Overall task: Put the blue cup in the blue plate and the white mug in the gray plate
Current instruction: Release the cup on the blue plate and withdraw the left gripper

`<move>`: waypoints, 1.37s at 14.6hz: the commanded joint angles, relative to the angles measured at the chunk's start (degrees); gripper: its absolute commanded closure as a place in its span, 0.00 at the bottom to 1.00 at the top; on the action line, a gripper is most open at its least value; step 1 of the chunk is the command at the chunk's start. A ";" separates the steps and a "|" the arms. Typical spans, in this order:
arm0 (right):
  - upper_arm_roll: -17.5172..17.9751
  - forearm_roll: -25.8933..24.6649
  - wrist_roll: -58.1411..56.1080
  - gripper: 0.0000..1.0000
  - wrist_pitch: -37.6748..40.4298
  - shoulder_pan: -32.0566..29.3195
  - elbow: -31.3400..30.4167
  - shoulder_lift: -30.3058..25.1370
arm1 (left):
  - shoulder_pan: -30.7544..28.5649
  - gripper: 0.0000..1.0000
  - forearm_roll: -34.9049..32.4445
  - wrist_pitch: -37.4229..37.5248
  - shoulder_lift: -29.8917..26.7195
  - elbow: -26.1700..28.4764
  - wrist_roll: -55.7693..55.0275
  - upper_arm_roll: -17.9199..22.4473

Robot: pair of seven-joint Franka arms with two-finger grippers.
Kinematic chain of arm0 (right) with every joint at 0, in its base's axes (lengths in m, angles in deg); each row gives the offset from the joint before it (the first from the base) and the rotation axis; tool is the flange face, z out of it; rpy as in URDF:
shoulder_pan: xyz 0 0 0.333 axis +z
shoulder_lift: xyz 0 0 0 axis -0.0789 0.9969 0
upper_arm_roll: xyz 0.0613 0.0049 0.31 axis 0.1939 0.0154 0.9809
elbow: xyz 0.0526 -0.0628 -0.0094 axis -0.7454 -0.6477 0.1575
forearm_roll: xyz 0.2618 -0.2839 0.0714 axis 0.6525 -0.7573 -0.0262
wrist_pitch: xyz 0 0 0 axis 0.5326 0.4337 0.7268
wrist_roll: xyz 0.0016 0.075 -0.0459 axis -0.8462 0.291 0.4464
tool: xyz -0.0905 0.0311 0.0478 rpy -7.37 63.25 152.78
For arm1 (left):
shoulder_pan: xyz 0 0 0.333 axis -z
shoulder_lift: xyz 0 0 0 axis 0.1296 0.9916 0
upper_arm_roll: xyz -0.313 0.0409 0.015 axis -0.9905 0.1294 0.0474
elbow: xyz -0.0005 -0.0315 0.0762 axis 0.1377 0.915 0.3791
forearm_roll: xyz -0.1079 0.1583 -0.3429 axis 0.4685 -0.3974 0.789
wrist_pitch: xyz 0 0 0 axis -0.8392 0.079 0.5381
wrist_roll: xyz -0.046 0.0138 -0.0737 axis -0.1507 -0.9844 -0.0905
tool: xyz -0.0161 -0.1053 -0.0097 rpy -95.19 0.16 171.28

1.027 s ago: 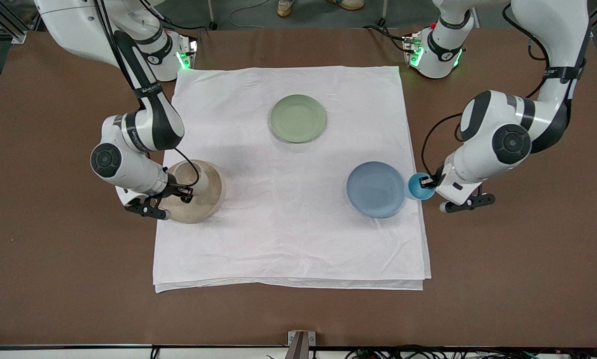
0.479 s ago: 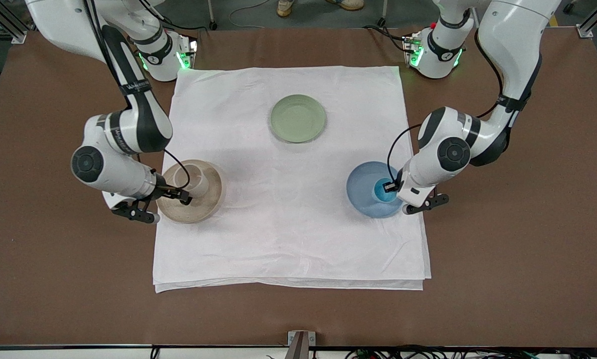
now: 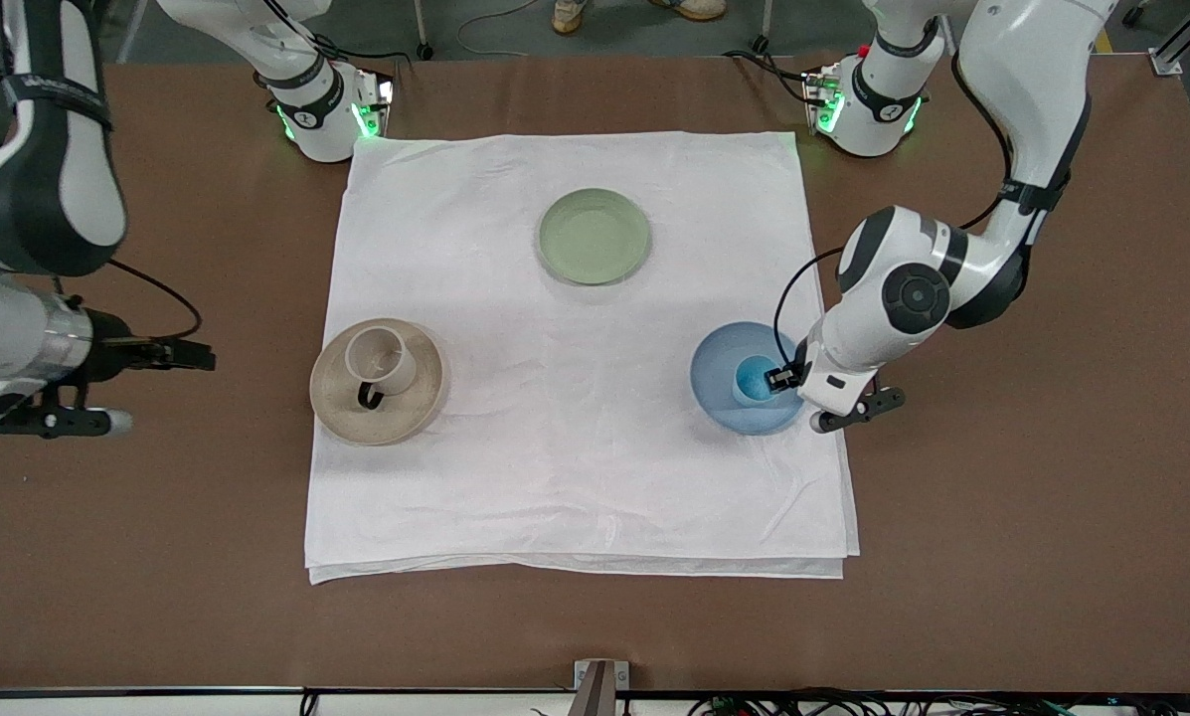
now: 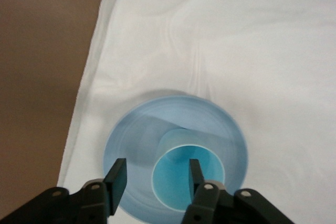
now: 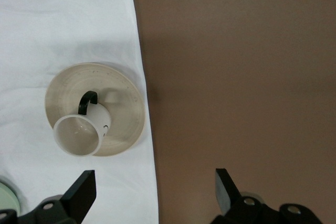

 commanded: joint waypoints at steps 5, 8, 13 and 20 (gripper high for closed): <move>-0.49 -3.28 -1.63 0.00 6.47 -3.76 11.52 0.81 | -5.34 0.00 -5.96 27.88 -7.70 -22.15 14.66 0.70; 0.03 -0.13 -1.81 0.00 7.08 -5.78 12.06 0.99 | -9.38 0.00 -5.70 34.94 -10.42 -26.05 20.92 0.62; 0.12 -1.34 -1.55 0.00 13.15 -4.03 8.30 -4.80 | -5.03 0.00 -2.28 43.91 -18.59 -25.09 30.15 7.88; 3.72 -4.07 2.66 0.00 7.43 -3.58 -8.23 -19.83 | 1.15 0.00 1.69 44.89 -26.25 -17.97 34.82 16.26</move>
